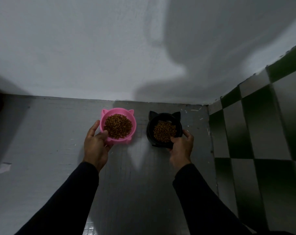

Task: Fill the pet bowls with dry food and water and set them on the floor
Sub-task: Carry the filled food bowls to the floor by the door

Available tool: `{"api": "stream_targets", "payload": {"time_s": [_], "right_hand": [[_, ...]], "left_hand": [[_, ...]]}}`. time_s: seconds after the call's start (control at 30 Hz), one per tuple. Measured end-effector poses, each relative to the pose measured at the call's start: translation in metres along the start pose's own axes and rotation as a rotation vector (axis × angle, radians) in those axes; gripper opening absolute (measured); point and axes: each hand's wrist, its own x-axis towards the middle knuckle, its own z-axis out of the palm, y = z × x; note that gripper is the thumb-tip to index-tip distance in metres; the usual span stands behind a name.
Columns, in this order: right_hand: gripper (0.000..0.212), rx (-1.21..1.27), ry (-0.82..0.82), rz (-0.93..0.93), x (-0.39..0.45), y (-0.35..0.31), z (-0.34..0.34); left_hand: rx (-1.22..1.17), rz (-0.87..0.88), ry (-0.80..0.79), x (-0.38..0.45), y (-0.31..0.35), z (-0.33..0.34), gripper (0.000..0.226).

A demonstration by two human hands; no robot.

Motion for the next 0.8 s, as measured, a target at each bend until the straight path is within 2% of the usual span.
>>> {"api": "stream_targets", "payload": {"time_s": [0.43,0.57,0.67,0.73,0.77,0.8], "right_hand": [[0.059,-0.072,-0.061,0.054,0.031,0.023,-0.003],[0.061,-0.156,-0.061,0.02,0.036,0.03,-0.004],[0.058,-0.305,-0.032,-0.06,0.038,0.033,-0.003],[0.041,-0.449,-0.009,-0.158,0.041,0.034,-0.004],[0.02,-0.503,0.001,-0.208,0.041,0.033,-0.004],[0.007,-0.55,0.008,-0.245,0.041,0.032,-0.004]], "left_hand": [[0.036,-0.042,0.018,0.025,-0.025,-0.014,0.067],[0.147,-0.001,0.021,0.028,-0.03,-0.019,0.07],[0.277,0.07,0.011,0.029,-0.032,-0.022,0.059],[0.353,0.118,0.008,0.03,-0.033,-0.022,0.05],[0.381,0.134,0.011,0.031,-0.034,-0.022,0.049],[0.408,0.146,0.017,0.033,-0.035,-0.023,0.048]]}}
